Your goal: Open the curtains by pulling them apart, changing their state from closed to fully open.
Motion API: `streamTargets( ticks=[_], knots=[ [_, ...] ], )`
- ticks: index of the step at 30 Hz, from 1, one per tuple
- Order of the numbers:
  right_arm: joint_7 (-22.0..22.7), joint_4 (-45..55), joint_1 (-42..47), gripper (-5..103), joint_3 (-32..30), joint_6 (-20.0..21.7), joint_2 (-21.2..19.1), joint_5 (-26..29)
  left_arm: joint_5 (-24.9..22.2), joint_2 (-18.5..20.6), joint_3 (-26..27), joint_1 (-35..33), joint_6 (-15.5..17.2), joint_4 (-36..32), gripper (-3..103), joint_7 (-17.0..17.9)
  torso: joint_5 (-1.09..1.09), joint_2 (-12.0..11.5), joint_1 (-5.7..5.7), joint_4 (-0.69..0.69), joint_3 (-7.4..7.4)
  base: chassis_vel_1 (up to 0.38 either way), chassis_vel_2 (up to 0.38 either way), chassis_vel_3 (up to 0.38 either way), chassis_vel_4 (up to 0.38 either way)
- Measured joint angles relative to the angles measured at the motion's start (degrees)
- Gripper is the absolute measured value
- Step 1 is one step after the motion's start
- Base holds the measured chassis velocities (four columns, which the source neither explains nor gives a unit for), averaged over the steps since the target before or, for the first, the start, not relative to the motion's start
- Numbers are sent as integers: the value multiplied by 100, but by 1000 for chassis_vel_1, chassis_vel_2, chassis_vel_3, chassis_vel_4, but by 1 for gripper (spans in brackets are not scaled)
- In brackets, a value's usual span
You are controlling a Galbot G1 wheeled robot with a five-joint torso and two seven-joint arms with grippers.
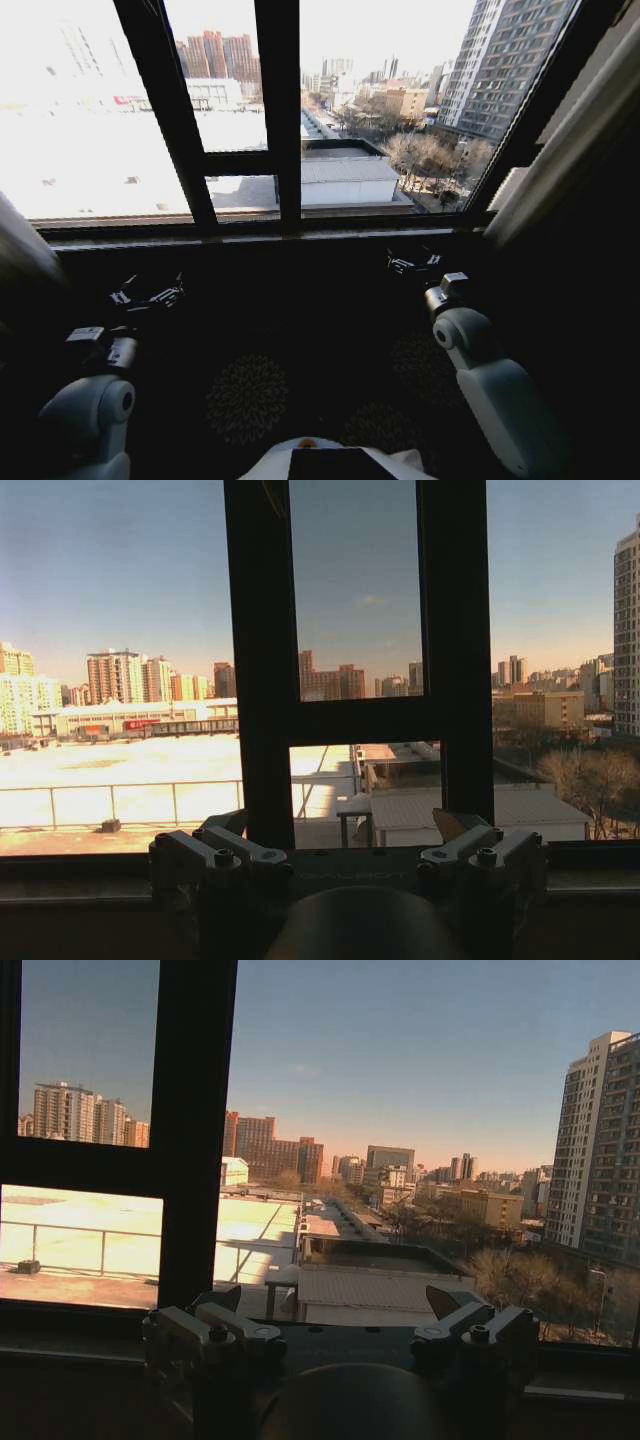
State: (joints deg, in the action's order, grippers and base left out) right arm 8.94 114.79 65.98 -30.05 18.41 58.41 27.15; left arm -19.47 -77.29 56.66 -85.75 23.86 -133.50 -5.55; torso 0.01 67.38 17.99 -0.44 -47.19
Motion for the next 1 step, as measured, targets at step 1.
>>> streamTargets(
  ticks=[1],
  knots=[
    [0, 0, 0, 100, 0, 1, 0, 0, 1, 0, -1, 0, -1, 1, 100, 0, 0, 0, 0, 0, 0, 0, 0, 0, 0]
  ],
)
